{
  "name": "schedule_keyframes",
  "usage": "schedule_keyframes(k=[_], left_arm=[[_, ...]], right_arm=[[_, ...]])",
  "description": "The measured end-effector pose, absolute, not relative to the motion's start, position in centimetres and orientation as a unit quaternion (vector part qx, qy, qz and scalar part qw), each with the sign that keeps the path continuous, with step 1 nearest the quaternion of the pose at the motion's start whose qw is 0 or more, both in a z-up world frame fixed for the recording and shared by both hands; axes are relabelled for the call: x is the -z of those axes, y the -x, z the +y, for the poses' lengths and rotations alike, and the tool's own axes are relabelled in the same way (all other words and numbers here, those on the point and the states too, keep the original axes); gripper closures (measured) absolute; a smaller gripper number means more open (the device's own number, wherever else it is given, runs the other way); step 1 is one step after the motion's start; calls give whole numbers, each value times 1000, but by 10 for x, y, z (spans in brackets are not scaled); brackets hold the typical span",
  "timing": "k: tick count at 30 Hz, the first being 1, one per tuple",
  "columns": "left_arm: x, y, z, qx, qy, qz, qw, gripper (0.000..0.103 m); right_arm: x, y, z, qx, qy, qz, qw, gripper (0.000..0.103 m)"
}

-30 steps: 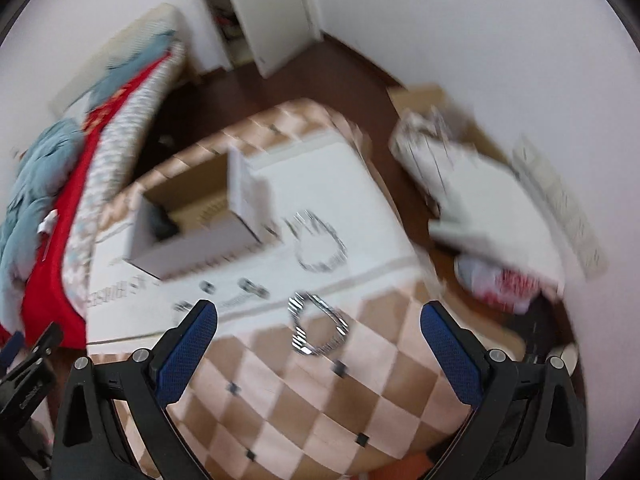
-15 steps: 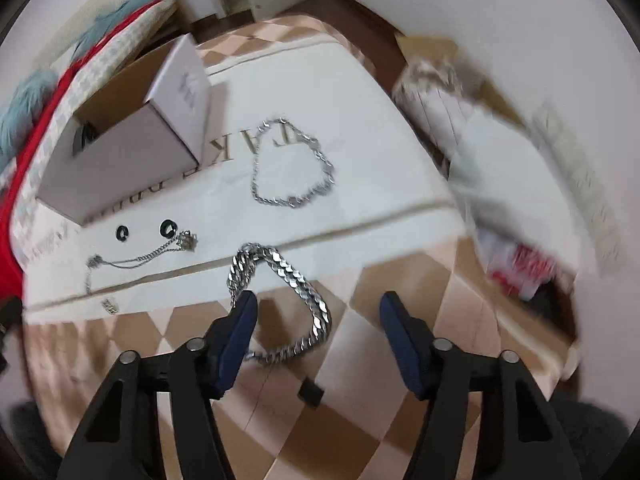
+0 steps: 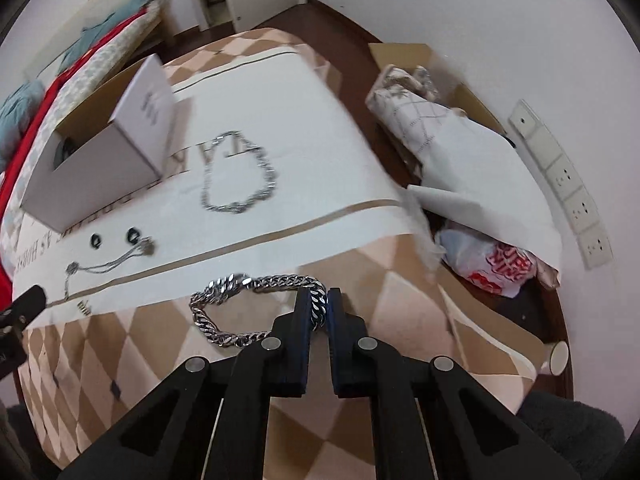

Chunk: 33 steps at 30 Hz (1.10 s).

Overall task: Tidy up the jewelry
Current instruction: 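Grasp the thick silver curb chain with the right tool while the left tool grasps the small silver earring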

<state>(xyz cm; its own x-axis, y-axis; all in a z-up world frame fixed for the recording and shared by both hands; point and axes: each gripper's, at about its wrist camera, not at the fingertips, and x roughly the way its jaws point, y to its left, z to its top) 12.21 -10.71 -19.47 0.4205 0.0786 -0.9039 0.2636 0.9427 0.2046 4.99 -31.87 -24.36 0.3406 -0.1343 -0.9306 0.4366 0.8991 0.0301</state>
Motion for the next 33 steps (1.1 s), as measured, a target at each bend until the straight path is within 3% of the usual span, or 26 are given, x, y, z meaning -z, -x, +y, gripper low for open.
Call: schedule_keyframes(k=[7,9,11,12,18,20,22,23,24,33], left_arm=[[212,-135,-166,105,-161,546,815,2],[218,-138,-178,113,-165,547,813,8],[223,-141,-185,121,-168,551,808,25],[226,-142,-189,124,-167,554,806,28],[232,-149,-199,135,-168,552,806,34],[232,-149,-202,143,-169,553,803,61],[234,-147,-205,152,-168,554,801,71],[234,-146,-205,155,-169,554,801,86],[234,-146,-205,159,-168,554,799,93],[211,-135,-186,172,-144,551,804,96]], right_arm=[[242,-48,-329,188,-155,543,804,95],[242,-47,-333,190,-158,541,804,95],[243,-48,-336,193,-162,539,803,95],[244,-49,-337,194,-164,539,803,95],[243,-49,-338,197,-168,537,803,95],[243,-49,-337,197,-167,537,803,95],[243,-49,-338,197,-168,537,803,95],[243,-49,-337,197,-168,537,803,95],[243,-49,-338,197,-168,537,803,95],[233,-49,-334,179,-188,529,808,95]])
